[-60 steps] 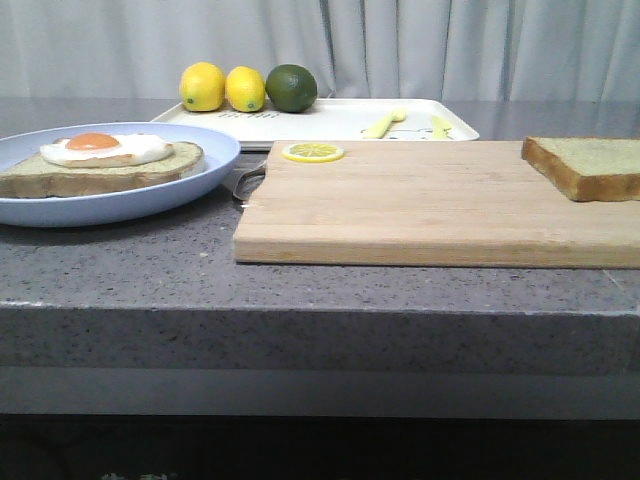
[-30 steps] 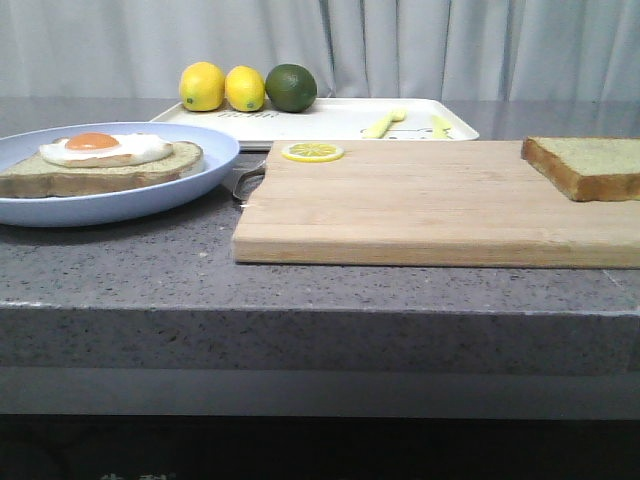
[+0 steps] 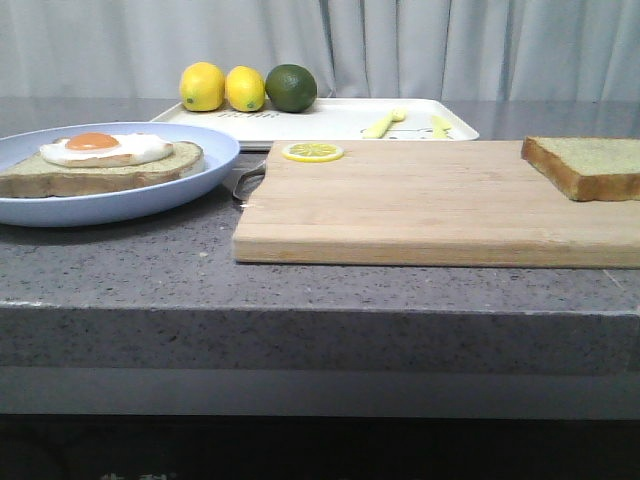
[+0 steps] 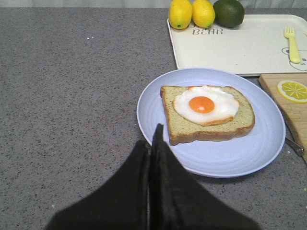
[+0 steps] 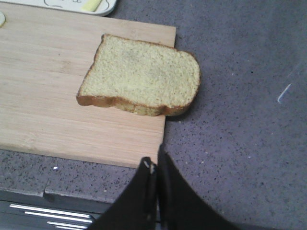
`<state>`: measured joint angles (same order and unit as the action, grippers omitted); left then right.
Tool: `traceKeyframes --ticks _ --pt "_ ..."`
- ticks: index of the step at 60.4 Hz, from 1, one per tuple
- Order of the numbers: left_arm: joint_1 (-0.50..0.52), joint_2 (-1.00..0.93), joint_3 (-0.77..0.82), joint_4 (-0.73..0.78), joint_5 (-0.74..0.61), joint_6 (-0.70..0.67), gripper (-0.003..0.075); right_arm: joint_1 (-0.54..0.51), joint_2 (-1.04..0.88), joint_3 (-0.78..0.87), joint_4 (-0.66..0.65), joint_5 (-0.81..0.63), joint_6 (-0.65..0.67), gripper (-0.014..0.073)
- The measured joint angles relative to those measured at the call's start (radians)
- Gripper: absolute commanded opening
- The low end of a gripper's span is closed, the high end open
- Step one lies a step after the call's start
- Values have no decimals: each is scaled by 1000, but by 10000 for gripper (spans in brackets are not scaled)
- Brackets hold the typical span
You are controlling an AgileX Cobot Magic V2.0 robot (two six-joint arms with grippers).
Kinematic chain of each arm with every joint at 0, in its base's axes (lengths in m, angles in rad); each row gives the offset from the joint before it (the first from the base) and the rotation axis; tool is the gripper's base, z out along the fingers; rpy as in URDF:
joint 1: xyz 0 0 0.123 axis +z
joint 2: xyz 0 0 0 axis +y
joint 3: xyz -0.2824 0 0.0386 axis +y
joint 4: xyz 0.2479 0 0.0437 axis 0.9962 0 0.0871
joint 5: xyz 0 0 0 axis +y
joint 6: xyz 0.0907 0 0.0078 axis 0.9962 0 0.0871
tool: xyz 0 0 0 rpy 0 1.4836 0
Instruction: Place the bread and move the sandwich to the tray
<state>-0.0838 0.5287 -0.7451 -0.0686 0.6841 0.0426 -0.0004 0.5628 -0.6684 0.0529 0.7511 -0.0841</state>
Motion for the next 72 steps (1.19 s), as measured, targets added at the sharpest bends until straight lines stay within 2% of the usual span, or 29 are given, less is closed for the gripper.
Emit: traceKeyframes --ticks 5,10,15,18,21,41,63,72 --pt "0 0 0 0 0 0 65 0 14 0 0 10 0 294" --pt "0 0 0 0 0 0 206 0 21 0 0 14 0 449" --pt "0 0 0 0 0 0 362 0 23 0 0 10 0 526" --pt "0 0 0 0 0 0 436 0 23 0 0 3 0 529" --pt "0 0 0 0 0 0 475 0 23 0 0 -4 0 528" --pt "0 0 0 0 0 0 431 0 61 -26 75 21 0 528" --pt "0 0 0 0 0 0 399 -1 401 -284 96 217 0 528" --pt "0 0 0 0 0 0 399 -43 526 -386 100 267 0 528"
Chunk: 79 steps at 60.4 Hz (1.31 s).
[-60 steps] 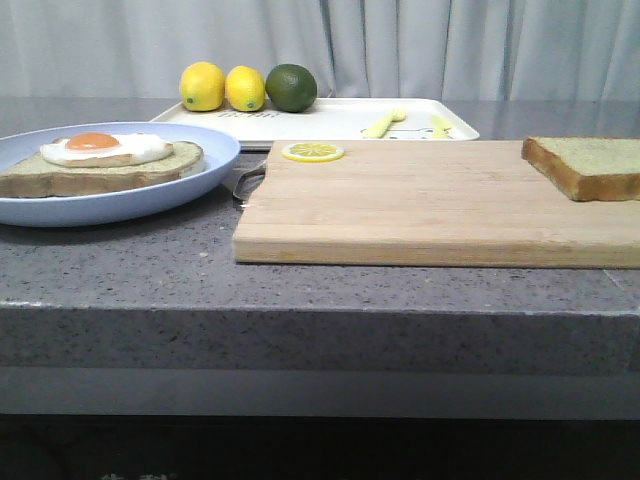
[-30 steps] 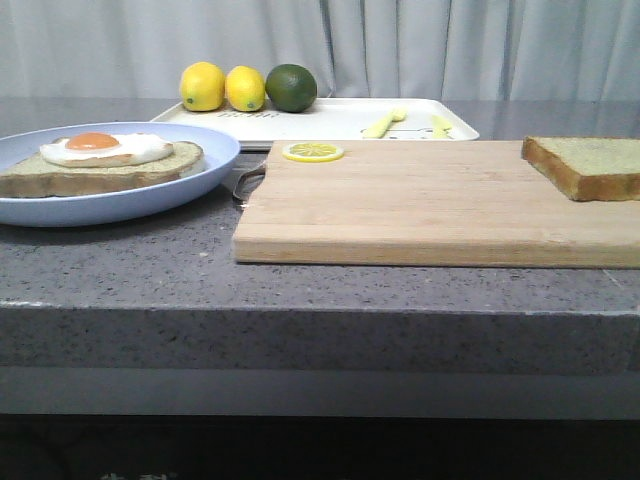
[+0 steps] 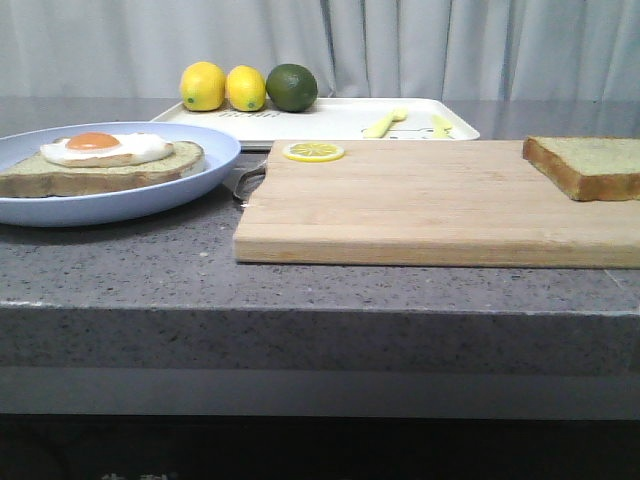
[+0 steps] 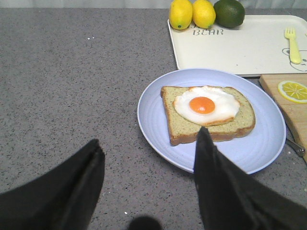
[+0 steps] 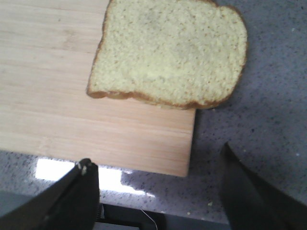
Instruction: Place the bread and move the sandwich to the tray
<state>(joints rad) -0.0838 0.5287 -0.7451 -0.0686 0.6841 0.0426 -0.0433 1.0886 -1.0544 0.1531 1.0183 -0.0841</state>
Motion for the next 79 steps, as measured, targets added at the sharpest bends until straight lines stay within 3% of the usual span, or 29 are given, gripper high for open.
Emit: traceKeyframes --ticks 13,26,34,47,75,79 --pt "0 0 0 0 0 0 399 -217 106 -77 92 24 -85 528" --pt "0 0 0 0 0 0 399 -548 246 -79 465 129 -358 528" --pt "0 0 0 0 0 0 399 -648 344 -79 623 178 -484 528" --pt "0 0 0 0 0 0 399 -664 497 -82 773 184 -602 528" --pt "0 0 0 0 0 0 399 -565 687 -87 862 180 -685 528" --pt "0 0 0 0 0 0 399 -552 701 -92 885 180 -693 497"
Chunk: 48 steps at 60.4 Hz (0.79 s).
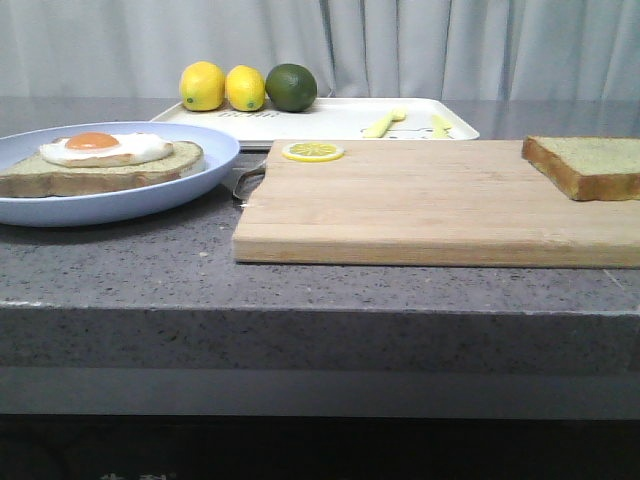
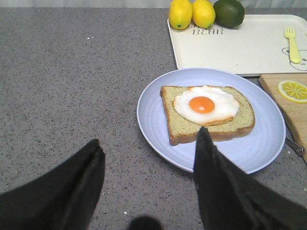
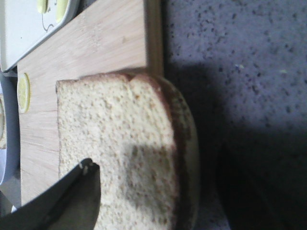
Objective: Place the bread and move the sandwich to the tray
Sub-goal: 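Grasp the plain bread slice on the cutting board with the right gripper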
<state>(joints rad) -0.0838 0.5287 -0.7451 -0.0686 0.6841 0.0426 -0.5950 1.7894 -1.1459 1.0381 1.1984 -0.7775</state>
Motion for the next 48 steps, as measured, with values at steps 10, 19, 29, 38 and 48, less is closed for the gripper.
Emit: traceKeyframes --ticks 10,19,29,38,48 --pt "0 0 0 0 0 0 399 8 19 0 20 -3 -18 290" --pt "0 0 0 0 0 0 399 9 19 0 27 -7 -18 153" --pt "0 0 0 0 2 0 399 9 12 0 35 -1 -18 119" --pt "0 0 0 0 1 0 399 10 -39 0 35 -6 -18 119" --pt "0 0 0 0 1 0 399 15 -139 0 54 -6 -18 119"
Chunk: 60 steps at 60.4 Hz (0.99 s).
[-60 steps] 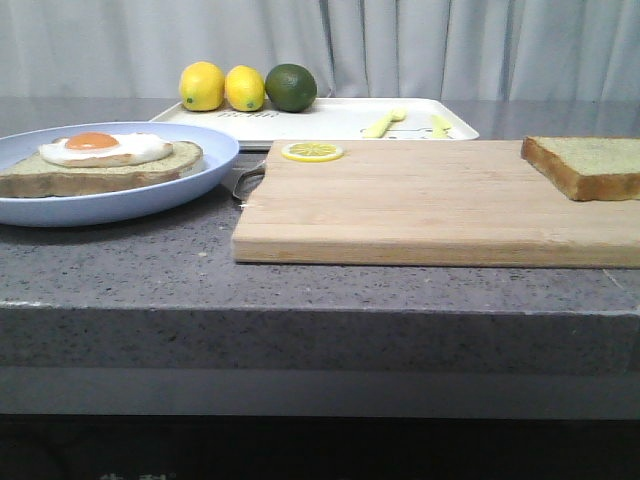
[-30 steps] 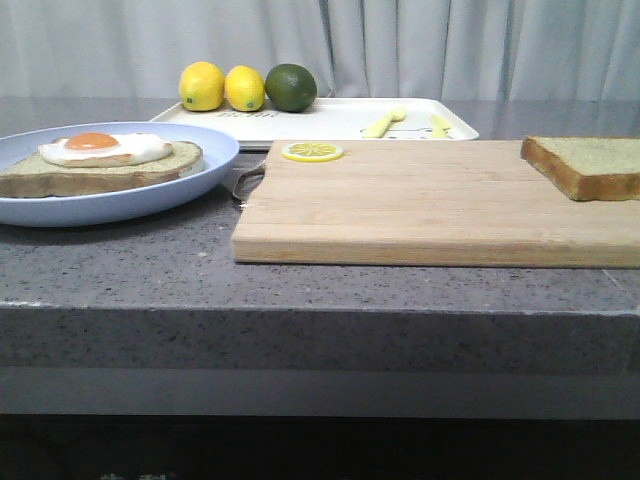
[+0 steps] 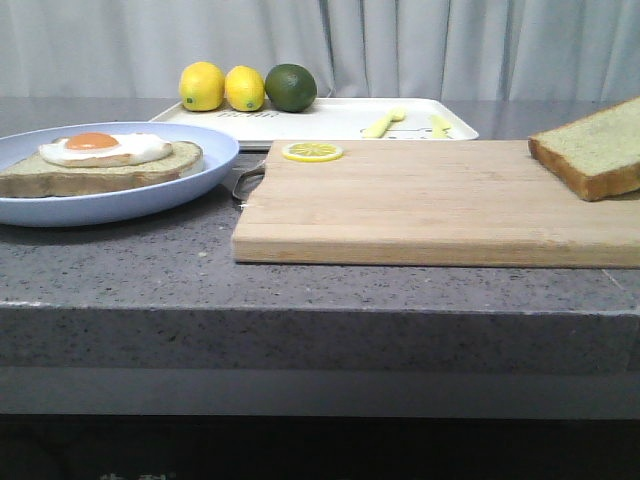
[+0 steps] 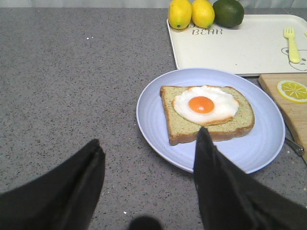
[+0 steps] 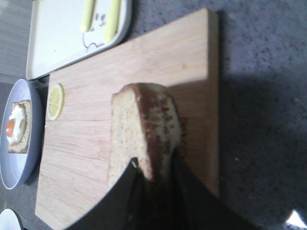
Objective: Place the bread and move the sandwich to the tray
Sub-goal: 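Grasp the plain bread slice on the cutting board with the right gripper, then carry the bread slice over the egg toast and lower it on top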
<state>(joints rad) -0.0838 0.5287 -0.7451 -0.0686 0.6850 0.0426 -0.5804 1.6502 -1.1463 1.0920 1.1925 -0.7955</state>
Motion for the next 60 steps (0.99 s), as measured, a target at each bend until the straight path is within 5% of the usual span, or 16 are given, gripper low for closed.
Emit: traceKeyframes --ticks 18,40,60 --pt "0 0 0 0 0 0 399 122 -136 0 128 0 2 119" --pt "0 0 0 0 0 0 399 430 -139 0 332 -5 2 119" --pt "0 0 0 0 0 0 399 793 -132 0 602 -345 -4 119"
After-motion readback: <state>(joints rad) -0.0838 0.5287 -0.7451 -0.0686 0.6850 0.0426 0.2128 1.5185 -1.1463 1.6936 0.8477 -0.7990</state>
